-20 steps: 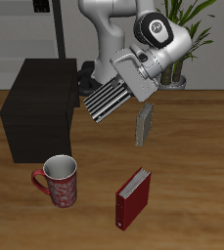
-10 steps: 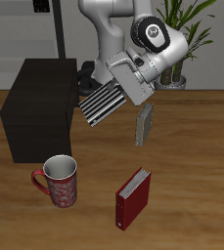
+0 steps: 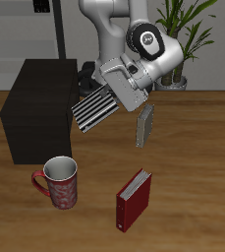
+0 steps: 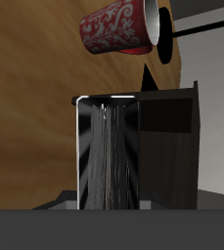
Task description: Place the striped book in the top region of the shelf
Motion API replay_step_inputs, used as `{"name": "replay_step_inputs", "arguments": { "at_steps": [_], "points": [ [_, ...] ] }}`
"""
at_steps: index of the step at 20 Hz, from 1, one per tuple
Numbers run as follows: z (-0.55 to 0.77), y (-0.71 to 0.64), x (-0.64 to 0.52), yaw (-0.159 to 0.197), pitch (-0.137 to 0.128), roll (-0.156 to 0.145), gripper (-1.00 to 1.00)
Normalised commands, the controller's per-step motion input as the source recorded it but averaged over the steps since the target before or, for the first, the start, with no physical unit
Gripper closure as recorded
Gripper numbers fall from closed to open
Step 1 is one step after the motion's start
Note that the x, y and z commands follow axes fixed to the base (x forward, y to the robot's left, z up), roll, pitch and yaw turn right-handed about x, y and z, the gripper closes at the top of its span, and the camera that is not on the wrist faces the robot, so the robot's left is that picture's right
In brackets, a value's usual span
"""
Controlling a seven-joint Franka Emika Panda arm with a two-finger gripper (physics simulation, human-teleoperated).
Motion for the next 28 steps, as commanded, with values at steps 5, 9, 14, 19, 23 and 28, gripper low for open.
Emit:
{"name": "replay_step_inputs", "arguments": {
  "at_steps": [5,9,14,19,23,28],
  "points": [
    [-0.12,-0.18,0.10,-0.011,0.036,-0.028,1.00],
    [-0.07,-0.14,0.06,-0.015,0.026,-0.016,1.00],
    [-0.06,-0.21,0.04,-0.016,0.029,-0.042,1.00],
    [-0.02,-0.23,0.04,-0.021,0.023,-0.033,1.00],
    [0.00,-0.22,0.07,-0.015,0.023,-0.030,1.00],
    [0.03,-0.23,0.05,-0.025,0.012,-0.039,1.00]
  ]
}}
